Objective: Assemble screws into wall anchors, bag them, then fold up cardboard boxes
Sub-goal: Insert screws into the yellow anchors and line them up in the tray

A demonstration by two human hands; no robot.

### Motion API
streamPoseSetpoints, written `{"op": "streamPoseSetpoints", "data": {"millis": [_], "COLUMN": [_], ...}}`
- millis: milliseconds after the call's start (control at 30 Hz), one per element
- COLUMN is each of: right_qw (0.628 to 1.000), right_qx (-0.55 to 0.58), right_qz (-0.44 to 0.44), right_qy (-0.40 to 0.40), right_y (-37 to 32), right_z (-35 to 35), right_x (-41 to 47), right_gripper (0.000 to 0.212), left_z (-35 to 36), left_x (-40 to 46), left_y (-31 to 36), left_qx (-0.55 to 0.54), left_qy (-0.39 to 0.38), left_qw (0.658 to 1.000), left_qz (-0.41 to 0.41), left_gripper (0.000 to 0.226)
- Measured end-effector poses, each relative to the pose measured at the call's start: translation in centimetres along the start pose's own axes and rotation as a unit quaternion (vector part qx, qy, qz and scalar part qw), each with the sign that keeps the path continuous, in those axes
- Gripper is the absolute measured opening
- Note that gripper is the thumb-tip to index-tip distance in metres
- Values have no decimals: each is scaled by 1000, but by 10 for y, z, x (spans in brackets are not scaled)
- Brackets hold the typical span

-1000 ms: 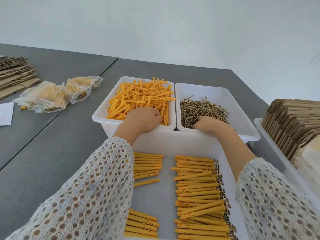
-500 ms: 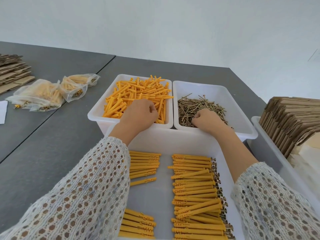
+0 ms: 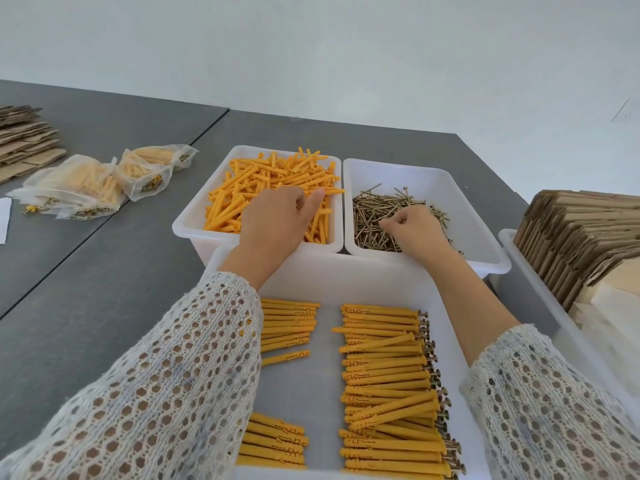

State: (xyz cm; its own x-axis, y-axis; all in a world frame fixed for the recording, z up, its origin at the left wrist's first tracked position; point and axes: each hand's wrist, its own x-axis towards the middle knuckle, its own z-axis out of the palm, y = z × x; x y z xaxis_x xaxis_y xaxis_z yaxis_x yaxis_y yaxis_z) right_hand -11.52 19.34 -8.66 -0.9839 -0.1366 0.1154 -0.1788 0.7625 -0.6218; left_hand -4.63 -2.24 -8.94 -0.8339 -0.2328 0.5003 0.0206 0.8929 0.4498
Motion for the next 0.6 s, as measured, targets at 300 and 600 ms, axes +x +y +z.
{"op": "streamPoseSetpoints", "data": {"millis": [300,600], "right_qw": [923,888], "right_qx": [303,414], "right_qz": [-10,-78], "right_qy": [238,185], "right_y": [-36,-59], "right_z": [-4,8], "right_x": [-19,-35], "right_gripper": [27,25], "left_z": [-4,-4], "left_x": [-2,-3], "left_y": [2,-1], "left_qx": [41,-88], "left_qy": [-8,-19], "left_qw": [996,990], "left_qz": [74,111], "left_gripper": [50,14]}}
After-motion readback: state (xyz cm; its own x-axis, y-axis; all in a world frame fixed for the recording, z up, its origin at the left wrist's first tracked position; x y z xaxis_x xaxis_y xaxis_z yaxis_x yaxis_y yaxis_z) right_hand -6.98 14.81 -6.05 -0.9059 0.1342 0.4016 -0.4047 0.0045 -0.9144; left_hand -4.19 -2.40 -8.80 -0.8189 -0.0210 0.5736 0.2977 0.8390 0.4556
